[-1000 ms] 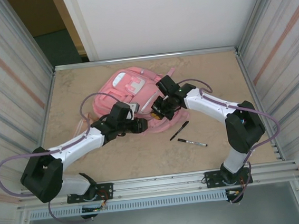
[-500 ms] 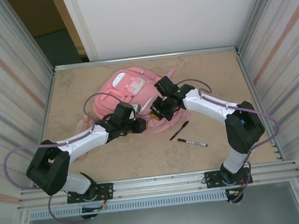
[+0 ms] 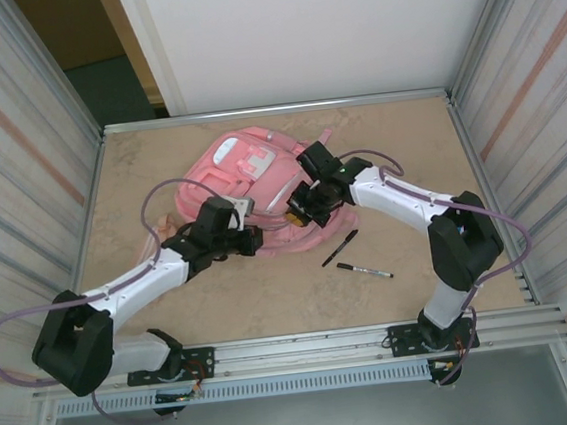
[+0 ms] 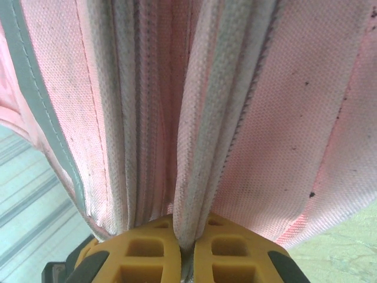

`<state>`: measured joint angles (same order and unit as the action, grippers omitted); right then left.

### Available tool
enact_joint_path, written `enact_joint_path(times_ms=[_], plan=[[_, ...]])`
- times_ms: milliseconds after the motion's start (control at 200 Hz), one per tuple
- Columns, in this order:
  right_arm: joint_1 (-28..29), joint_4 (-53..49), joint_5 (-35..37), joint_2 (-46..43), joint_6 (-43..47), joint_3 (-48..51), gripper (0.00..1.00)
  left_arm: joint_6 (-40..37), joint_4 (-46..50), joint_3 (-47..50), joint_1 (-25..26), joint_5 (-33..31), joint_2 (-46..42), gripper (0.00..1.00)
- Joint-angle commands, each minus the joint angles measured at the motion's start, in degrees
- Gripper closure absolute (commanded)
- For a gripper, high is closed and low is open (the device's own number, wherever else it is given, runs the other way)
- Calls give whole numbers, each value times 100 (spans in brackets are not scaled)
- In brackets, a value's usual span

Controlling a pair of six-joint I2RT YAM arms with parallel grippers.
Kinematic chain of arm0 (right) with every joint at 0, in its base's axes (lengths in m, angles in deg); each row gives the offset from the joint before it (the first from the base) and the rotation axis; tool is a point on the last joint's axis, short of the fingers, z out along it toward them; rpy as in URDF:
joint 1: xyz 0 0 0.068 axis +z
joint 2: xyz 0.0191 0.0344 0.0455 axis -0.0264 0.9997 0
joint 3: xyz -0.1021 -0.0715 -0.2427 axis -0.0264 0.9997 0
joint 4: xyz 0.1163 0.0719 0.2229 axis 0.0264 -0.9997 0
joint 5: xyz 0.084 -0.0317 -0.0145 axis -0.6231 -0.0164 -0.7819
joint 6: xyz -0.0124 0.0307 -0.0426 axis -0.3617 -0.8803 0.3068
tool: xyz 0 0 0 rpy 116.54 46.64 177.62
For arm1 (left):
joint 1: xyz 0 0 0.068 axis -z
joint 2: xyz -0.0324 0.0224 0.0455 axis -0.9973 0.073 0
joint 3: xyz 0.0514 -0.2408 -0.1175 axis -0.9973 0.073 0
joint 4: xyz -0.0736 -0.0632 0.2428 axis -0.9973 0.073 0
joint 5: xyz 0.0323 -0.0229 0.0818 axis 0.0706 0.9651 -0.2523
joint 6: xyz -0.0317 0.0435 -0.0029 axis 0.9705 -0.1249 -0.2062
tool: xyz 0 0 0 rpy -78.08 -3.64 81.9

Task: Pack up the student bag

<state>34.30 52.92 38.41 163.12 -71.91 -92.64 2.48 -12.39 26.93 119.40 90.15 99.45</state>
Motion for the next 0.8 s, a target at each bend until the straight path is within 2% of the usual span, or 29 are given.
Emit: enact_joint_path(times_ms=[0,100,175,291,516,546,636,686,792], plan=[[-212,-107,-163,-405,175,-7,100,-511,-185,204,-239,-169,-76,100],[-261,-102,-81,-495,214,10,100,-562,-576,260,-465,268,-3,100],[-272,-87,-53,-478,228,53,100,-671,-858,173,-405,700,52,100],[-385,201,-387,-319,259,94,100,-656,-992,25,-291,1058,55,100],[-741,386,-906,323,788,-440,100,-420,-1071,72,-209,1251,-187,100],[-787,381,-879,407,943,-529,96,-378,-1094,91,-205,1231,-213,100],[-983,205,-825,629,1290,-691,75,-164,-1408,170,-99,856,-169,100],[-1130,227,-1145,723,1280,-683,67,47,-1670,160,-52,639,-25,100],[-1313,398,-1646,683,1150,-462,52,318,-1983,-151,11,681,461,100]])
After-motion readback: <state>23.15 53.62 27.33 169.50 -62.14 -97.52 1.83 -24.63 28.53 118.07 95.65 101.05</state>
